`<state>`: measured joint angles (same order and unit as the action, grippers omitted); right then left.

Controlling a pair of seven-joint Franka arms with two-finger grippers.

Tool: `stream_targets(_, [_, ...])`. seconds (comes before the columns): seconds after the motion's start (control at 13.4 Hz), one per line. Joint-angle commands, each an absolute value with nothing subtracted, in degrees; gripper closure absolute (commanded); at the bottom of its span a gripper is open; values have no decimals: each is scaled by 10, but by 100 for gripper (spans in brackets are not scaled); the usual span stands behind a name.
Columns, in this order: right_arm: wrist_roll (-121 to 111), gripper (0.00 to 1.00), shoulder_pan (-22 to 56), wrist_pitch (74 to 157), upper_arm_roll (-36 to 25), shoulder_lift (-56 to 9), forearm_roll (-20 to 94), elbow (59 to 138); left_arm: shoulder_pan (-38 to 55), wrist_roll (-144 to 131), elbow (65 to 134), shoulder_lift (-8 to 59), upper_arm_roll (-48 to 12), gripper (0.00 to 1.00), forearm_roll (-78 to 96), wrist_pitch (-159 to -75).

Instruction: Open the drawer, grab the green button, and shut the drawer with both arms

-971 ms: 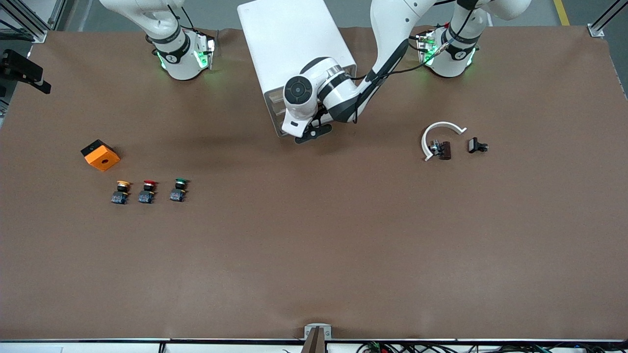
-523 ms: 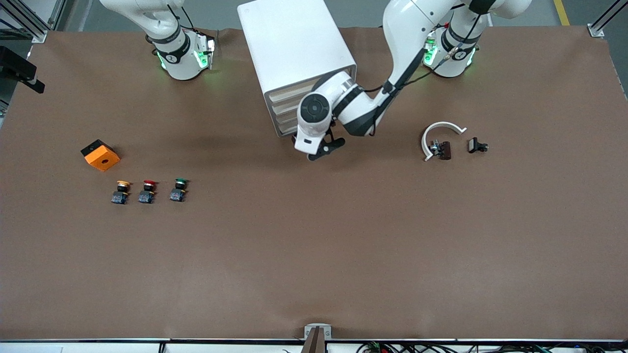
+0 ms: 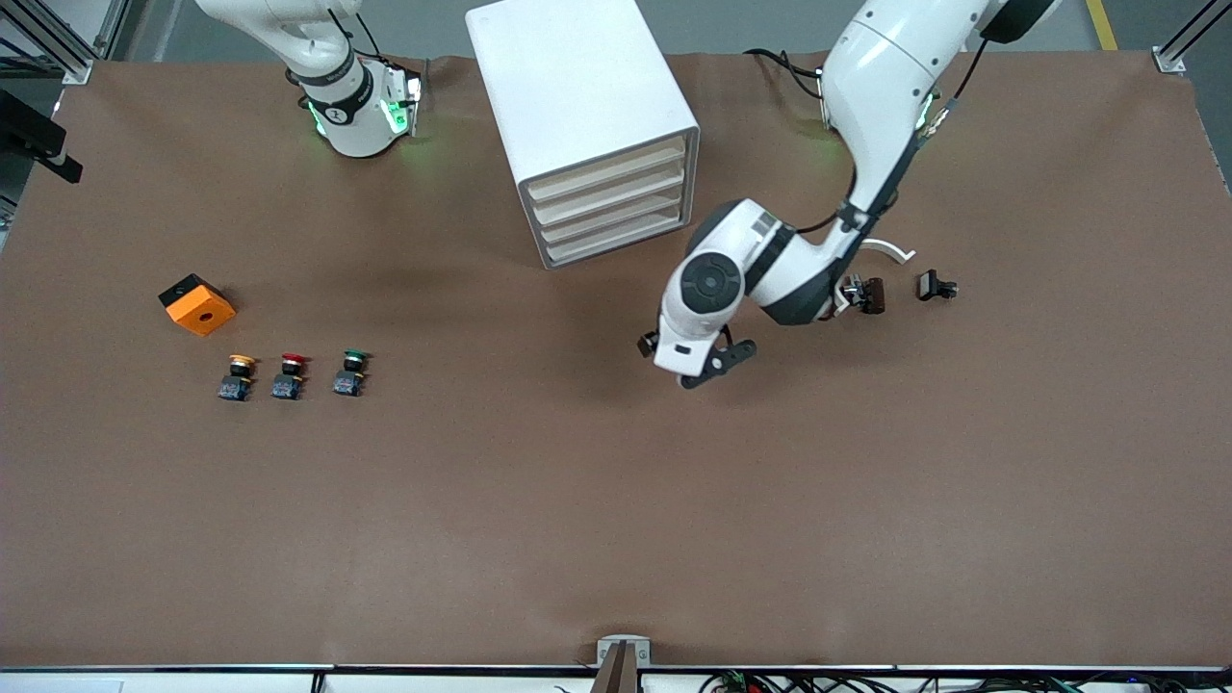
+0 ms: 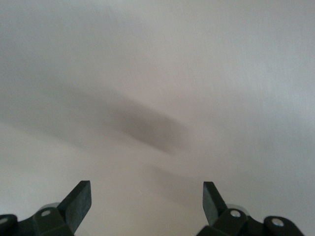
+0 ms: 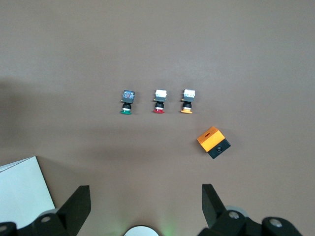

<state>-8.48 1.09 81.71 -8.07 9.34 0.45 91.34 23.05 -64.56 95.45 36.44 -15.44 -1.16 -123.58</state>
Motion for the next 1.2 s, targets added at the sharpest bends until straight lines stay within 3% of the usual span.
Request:
stream_targets(0.0, [-56,0,12,811,-75,108,4,923,173,-567,993,315,-162,0,-22,-1229])
stream_targets(0.82, [-55,0,21,808,-76,114,5,925,-39,-153,1013,116,-163,0,-11,-1009])
stream_targets(1.12, [-55,0,17,797,-76,121,5,925,-83,-90,1014,55,-163,0,3,-976])
